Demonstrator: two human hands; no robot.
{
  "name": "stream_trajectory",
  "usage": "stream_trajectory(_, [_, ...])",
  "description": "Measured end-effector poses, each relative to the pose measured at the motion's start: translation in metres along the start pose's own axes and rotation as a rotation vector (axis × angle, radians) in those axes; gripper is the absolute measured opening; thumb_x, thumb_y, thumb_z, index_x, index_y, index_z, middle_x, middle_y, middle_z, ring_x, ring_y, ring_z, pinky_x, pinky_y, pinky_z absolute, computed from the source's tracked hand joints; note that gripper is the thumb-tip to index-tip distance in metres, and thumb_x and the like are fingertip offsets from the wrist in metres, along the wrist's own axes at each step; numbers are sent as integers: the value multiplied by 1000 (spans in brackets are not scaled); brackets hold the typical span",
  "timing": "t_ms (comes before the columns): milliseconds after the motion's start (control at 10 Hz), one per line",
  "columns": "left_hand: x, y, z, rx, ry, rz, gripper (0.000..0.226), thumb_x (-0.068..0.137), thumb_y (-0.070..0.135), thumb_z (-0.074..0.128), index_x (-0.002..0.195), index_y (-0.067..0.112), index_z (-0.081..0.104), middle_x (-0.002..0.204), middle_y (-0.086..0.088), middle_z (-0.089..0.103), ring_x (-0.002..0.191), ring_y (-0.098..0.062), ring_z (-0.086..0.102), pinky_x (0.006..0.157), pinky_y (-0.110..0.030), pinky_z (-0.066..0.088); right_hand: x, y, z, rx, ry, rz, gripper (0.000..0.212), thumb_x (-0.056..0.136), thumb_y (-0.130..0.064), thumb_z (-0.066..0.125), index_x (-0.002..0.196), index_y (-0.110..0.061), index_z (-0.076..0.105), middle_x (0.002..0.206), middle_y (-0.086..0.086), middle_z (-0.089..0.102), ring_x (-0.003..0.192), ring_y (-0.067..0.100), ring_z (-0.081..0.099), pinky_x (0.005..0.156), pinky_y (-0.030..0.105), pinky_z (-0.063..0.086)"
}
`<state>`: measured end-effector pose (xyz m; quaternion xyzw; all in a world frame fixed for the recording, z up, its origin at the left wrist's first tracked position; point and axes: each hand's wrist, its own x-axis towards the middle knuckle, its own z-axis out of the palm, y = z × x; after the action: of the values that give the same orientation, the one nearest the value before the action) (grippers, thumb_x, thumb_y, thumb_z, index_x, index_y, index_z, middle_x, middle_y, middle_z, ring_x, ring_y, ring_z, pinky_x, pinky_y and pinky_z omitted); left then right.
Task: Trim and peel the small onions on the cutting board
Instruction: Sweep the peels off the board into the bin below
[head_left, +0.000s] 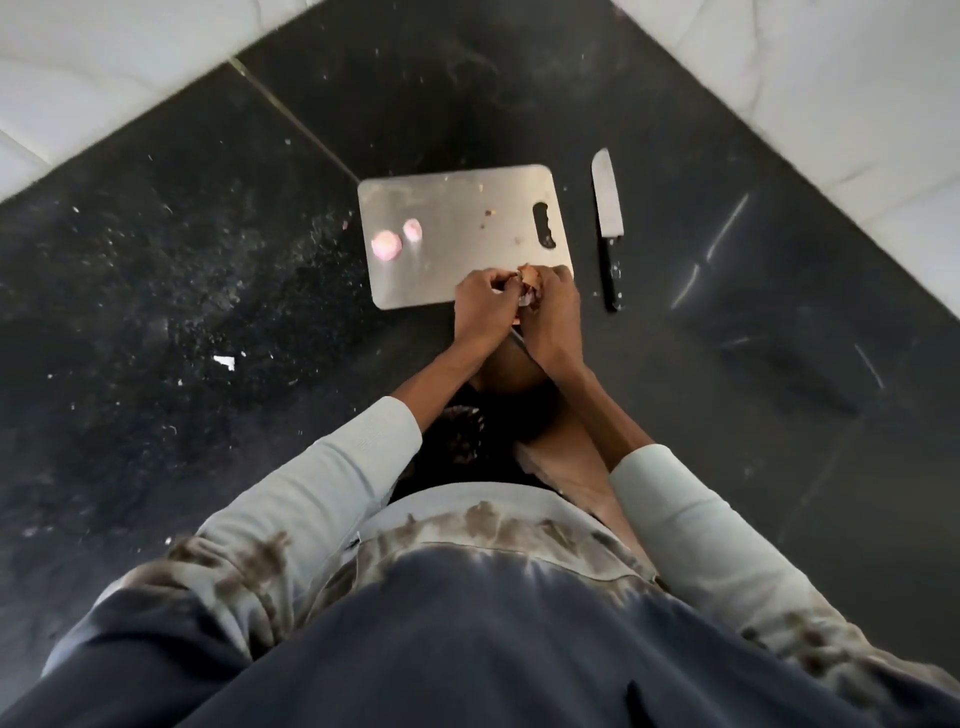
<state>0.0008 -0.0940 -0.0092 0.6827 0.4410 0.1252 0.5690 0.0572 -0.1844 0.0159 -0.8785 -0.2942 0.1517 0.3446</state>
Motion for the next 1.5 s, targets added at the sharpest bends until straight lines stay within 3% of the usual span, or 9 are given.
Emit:
stream_trajectory(300, [-75, -38, 7, 92, 15, 5, 21, 99, 22, 68, 112, 11, 81, 105, 0, 79, 95, -11, 74, 92, -35, 62, -75, 42, 18, 55, 1, 55, 22, 102, -12, 60, 121, -11, 69, 114, -4, 56, 93, 1, 59, 85, 26, 56])
stream_trajectory(500, [-120, -104, 23, 64, 33, -203, 26, 96, 33, 68, 113, 18, 80, 105, 3, 79, 97, -9, 75, 89, -39, 65, -128, 79, 45, 83, -105, 60, 27, 98, -5, 60, 123, -7, 71, 115, -1, 56, 90, -4, 55, 84, 5, 43])
stream_trajectory(700, [-133, -200, 58, 77, 10, -389, 23, 95, 14, 68, 112, 15, 83, 107, -2, 82, 104, -14, 76, 96, -33, 60, -161, 178, 138, 86, -273, 118, 35, 87, -28, 49, 114, -19, 69, 116, 12, 71, 104, 22, 67, 93, 37, 55])
stream_trajectory(800, [-120, -274, 86, 105, 20, -492, 35, 88, 29, 66, 112, 10, 83, 109, -9, 82, 106, -25, 76, 97, -44, 60, -171, 232, 190, 47, -300, 105, 44, 86, -24, 45, 121, -13, 71, 126, 14, 73, 122, 30, 64, 112, 46, 49])
stream_trajectory(900, [-106, -317, 110, 138, -59, -575, 35, 100, 26, 63, 125, 5, 76, 118, -2, 68, 116, -17, 60, 108, -26, 42, -168, 276, 234, 17, -365, 190, 50, 93, -14, 49, 141, -6, 63, 144, 17, 65, 139, 30, 55, 124, 39, 38])
stream_trajectory(1100, [-60, -427, 144, -75, -102, -750, 37, 99, 32, 51, 121, 13, 73, 127, -20, 73, 115, -33, 70, 103, -44, 56, -159, 343, 305, 121, -456, 350, 42, 90, 4, 66, 132, -1, 61, 127, 13, 72, 117, 25, 69, 103, 46, 58])
stream_trajectory(1300, [-46, -451, 139, -269, -30, -969, 46, 116, 29, 34, 152, 6, 51, 151, -15, 58, 129, -28, 57, 93, -33, 48, -163, 367, 325, 96, -639, 433, 80, 77, -19, 70, 149, 9, 48, 152, 27, 54, 144, 35, 51, 120, 40, 40])
stream_trajectory(1400, [-52, -455, 119, -308, -83, -923, 53, 112, 40, 33, 157, 16, 47, 159, -6, 52, 137, -22, 52, 103, -36, 40, -151, 321, 281, -12, -722, 442, 51, 101, -6, 60, 152, -2, 50, 150, 23, 56, 137, 35, 55, 108, 35, 43])
stream_trajectory(1500, [-71, -378, 92, -453, -59, -959, 51, 115, 32, 23, 158, 14, 43, 158, -3, 51, 127, -15, 44, 103, -33, 29, -145, 301, 256, -36, -687, 410, 52, 104, -8, 60, 154, -6, 48, 151, 21, 56, 138, 36, 54, 112, 39, 43])
